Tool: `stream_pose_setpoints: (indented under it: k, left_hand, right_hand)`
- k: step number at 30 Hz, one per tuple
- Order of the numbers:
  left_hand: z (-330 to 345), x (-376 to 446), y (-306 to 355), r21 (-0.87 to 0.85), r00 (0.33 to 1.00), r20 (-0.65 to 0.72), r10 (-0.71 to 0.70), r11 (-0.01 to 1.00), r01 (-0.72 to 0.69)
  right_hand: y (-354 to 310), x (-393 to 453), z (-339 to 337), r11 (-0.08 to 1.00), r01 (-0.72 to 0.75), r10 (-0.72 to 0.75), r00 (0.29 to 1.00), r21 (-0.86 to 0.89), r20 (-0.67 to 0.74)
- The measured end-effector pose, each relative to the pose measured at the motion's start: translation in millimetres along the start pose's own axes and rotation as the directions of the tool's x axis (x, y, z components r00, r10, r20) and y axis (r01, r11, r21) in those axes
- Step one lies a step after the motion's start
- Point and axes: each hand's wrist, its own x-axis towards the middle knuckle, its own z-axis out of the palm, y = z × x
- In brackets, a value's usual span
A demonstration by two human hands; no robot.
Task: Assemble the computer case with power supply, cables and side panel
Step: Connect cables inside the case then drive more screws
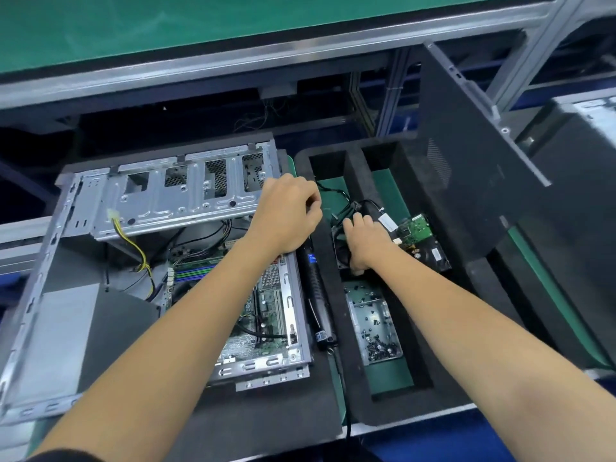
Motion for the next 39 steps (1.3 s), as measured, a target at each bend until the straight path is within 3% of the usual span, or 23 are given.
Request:
stream_pose_setpoints:
  k: [10, 16, 19, 22, 26, 28, 31, 34, 39]
  left_hand:
    - [-10, 1, 4, -0.239, 0.996, 0.023, -0.088, 0.967, 0.091]
    - [-28, -1, 9, -0.561, 0.964, 0.162, -0.209, 0.784, 0.265]
    - [-43, -3, 6, -0.630, 0.963, 0.155, -0.220, 0.729, 0.268]
    - [-67, -12, -8, -0.743, 0.956, 0.148, -0.255, 0.610, 0.277]
    - [-104, -38, -43, -0.821, 0.936, 0.154, -0.318, 0.485, 0.300]
    - [-119, -55, -65, -0.822, 0.935, 0.157, -0.319, 0.482, 0.302]
    - [-136, -83, -96, -0.852, 0.937, 0.141, -0.319, 0.443, 0.279]
    - [-149, -112, -119, -0.873, 0.934, 0.137, -0.329, 0.405, 0.271]
    - [-156, -149, -147, -0.859, 0.923, 0.210, -0.323, 0.390, 0.331]
  right_hand:
    - [35, -60, -79, 0.889, 0.044, 0.064, 0.974, 0.457, -0.219]
    - [14, -92, -119, 0.838, 0.171, 0.057, 0.917, 0.519, -0.394]
    - [-2, -102, -138, 0.819, 0.255, 0.027, 0.877, 0.513, -0.479]
    - [-20, -110, -159, 0.791, 0.358, -0.043, 0.842, 0.497, -0.538]
    - [-48, -118, -189, 0.690, 0.466, -0.109, 0.823, 0.553, -0.558]
    - [-67, -118, -203, 0.571, 0.502, -0.072, 0.819, 0.650, -0.570]
    - [-99, -116, -217, 0.409, 0.459, -0.027, 0.870, 0.789, -0.492]
    - [-131, -112, -220, 0.373, 0.436, -0.058, 0.892, 0.819, -0.449]
    - [-172, -113, -212, 0.344, 0.498, -0.128, 0.865, 0.796, -0.485]
